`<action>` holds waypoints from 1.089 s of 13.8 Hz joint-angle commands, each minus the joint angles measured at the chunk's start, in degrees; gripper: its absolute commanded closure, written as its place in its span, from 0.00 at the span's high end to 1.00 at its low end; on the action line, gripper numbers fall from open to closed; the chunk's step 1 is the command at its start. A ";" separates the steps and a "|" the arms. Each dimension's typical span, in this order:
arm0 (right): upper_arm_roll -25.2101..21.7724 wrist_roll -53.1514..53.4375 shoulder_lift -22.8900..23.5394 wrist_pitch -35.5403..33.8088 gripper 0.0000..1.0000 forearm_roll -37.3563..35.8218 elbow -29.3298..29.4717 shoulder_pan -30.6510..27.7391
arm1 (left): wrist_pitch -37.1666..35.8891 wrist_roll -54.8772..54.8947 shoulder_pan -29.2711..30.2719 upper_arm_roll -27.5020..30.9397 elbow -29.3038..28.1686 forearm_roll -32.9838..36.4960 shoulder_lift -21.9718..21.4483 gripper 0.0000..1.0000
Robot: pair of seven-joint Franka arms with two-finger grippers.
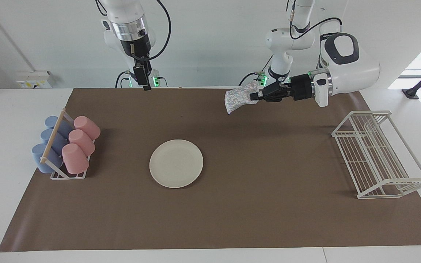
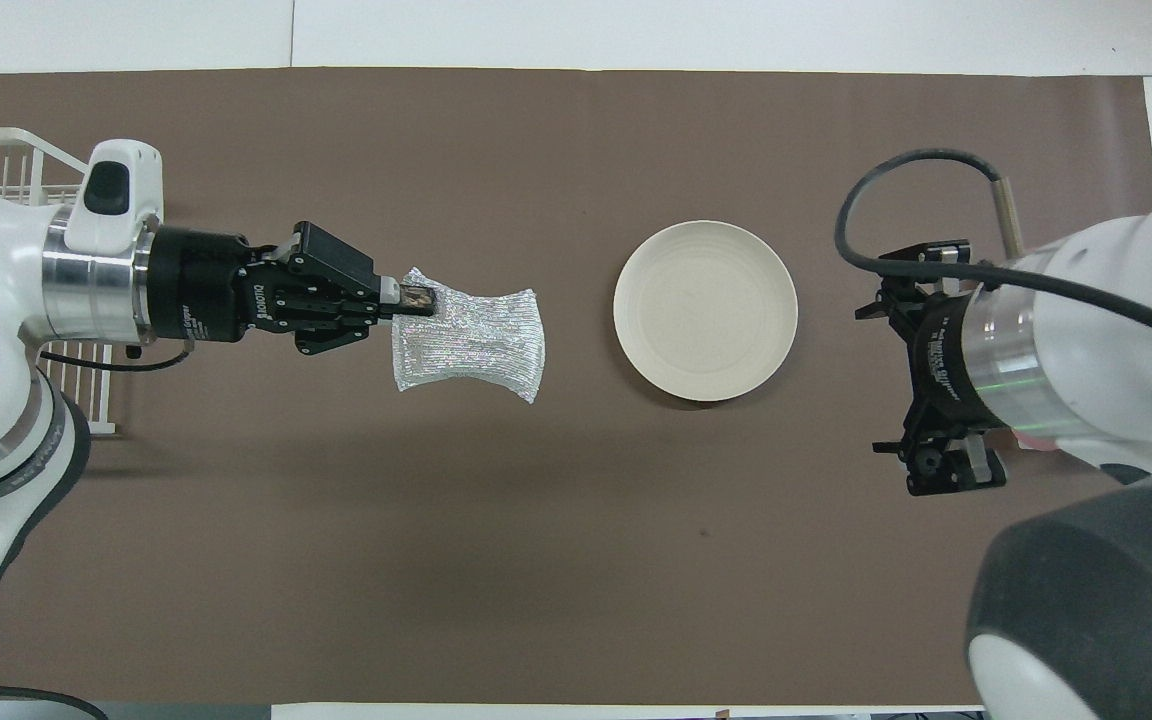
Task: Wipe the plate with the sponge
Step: 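Carry the sponge toward the plate while the right gripper approaches it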
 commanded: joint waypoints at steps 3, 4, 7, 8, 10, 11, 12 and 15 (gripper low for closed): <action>0.06 11.74 2.16 8.27 1.00 0.81 -0.30 6.21 | 1.75 13.81 -3.07 0.65 -13.41 -10.60 -6.25 0.00; 0.15 13.07 2.08 10.02 1.00 0.73 -1.26 8.22 | 2.71 14.61 -4.13 0.65 -13.50 -10.78 -6.08 0.00; 0.06 15.01 1.99 13.90 1.00 0.73 -3.20 11.40 | 8.86 16.82 -9.84 0.65 -13.68 -13.68 -5.73 0.00; 0.06 15.45 1.82 13.65 1.00 0.73 -3.72 12.19 | 9.13 16.82 -9.94 0.65 -13.68 -13.77 -5.73 0.00; 0.15 14.58 0.77 14.08 1.00 0.64 -5.92 12.29 | 8.87 16.82 -9.94 0.65 -13.68 -13.86 -5.73 0.00; 0.15 14.49 0.15 13.91 1.00 0.64 -7.06 12.46 | 8.78 16.82 -9.94 0.65 -13.68 -13.86 -5.73 0.00; 0.15 14.57 -0.72 15.30 1.00 0.90 -9.16 13.42 | 8.78 16.82 -9.94 0.65 -13.68 -13.86 -5.73 0.00; 0.41 15.97 -0.04 25.76 1.00 1.08 -13.57 14.48 | 8.87 16.82 -10.12 0.65 -13.68 -13.86 -5.81 0.00</action>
